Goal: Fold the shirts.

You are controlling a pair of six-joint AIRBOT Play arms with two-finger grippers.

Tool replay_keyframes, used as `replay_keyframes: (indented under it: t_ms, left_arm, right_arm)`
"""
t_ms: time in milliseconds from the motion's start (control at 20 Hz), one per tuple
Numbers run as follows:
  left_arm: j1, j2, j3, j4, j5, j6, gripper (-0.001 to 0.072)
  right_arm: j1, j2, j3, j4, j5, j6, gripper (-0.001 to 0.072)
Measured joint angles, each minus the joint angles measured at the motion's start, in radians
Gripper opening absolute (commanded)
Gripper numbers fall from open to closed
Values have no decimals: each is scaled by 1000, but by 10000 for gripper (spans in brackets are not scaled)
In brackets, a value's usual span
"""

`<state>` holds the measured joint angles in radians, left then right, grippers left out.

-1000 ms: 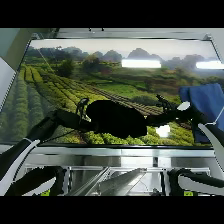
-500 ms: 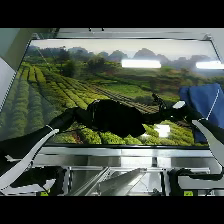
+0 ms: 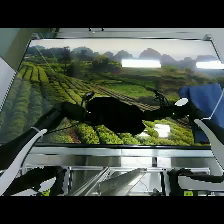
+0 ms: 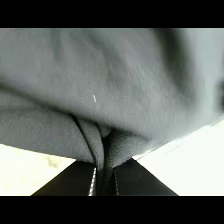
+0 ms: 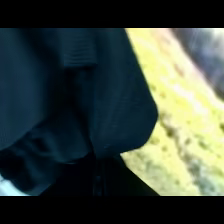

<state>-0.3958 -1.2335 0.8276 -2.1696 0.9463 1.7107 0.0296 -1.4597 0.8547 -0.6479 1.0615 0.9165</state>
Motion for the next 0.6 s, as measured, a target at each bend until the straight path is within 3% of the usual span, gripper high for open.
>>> replay_keyframes:
  t_ms: [350, 600]
  left_arm:
    - [179, 409, 81, -4, 124, -9, 24]
    - [249, 615, 256, -6, 205, -40, 24]
  right_arm:
    - [-46, 335, 226, 56, 116, -2, 18]
    - [-66, 674, 342, 77, 64, -3, 17]
